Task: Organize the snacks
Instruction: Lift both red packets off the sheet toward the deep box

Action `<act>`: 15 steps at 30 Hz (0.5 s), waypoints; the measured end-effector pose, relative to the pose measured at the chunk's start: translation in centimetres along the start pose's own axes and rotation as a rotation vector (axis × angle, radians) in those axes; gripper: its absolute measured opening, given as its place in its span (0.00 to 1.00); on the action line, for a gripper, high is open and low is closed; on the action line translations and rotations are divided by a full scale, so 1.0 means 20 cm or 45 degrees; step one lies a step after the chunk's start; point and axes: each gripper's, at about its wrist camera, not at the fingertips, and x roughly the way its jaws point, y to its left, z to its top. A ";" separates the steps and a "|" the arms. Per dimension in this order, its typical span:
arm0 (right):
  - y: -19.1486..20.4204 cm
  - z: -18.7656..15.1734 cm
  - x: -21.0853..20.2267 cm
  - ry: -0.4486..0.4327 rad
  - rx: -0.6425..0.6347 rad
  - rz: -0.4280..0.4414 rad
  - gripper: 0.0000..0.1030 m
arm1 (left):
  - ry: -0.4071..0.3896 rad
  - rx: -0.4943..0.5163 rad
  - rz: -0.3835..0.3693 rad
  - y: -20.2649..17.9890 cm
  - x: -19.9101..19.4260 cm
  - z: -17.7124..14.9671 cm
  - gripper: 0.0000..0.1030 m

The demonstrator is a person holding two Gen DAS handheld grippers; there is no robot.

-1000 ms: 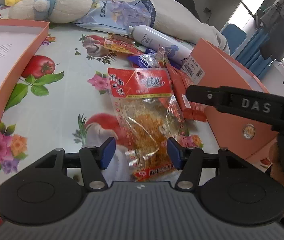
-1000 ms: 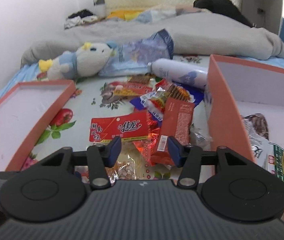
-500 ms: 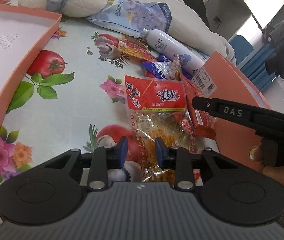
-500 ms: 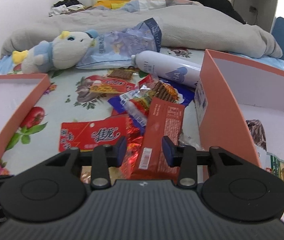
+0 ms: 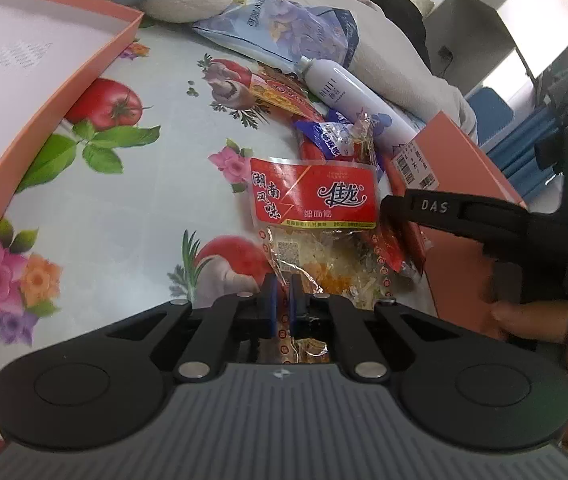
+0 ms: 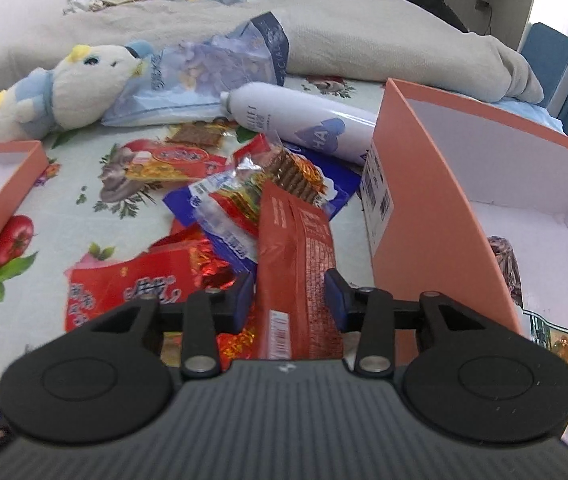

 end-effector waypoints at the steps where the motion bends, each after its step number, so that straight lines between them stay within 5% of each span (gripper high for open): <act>1: 0.00 0.00 0.00 -0.002 -0.009 0.000 0.40 | -0.002 -0.012 -0.005 0.01 -0.01 0.00 0.06; 7: 0.02 0.00 -0.04 -0.009 -0.055 -0.031 0.20 | -0.014 -0.050 -0.015 0.05 -0.09 -0.03 0.04; 15: 0.04 -0.05 -0.21 -0.045 -0.118 0.026 0.11 | -0.013 -0.106 -0.023 0.13 -0.24 -0.09 0.03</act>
